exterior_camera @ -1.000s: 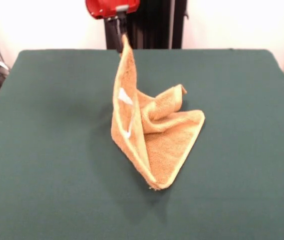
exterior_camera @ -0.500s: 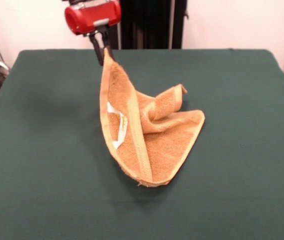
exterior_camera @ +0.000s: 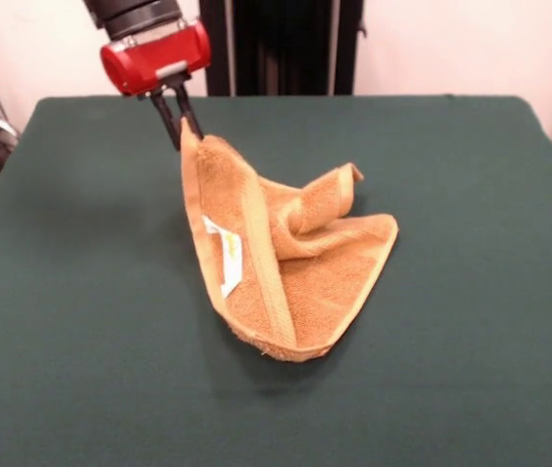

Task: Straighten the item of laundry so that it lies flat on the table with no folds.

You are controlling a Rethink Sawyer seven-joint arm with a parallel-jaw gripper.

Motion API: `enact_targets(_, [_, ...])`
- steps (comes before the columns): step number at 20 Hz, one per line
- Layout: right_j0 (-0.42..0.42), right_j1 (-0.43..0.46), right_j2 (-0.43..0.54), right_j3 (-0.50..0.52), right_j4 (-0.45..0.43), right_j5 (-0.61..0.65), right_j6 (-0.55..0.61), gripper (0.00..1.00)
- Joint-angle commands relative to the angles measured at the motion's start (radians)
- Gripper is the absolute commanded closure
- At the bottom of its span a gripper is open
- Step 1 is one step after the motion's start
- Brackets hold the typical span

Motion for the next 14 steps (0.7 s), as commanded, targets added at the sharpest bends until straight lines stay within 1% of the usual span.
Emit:
enact_targets(1, [0.012, 0.085, 0.105, -0.135, 0.023, 0.210, -0.483, 1.00])
enact_targets(7, [0.006, 0.087, 0.139, -0.192, 0.054, 0.281, -0.588, 1.00])
enact_targets(14, [0.002, 0.137, 0.130, -0.270, 0.058, 0.329, -0.717, 1.00])
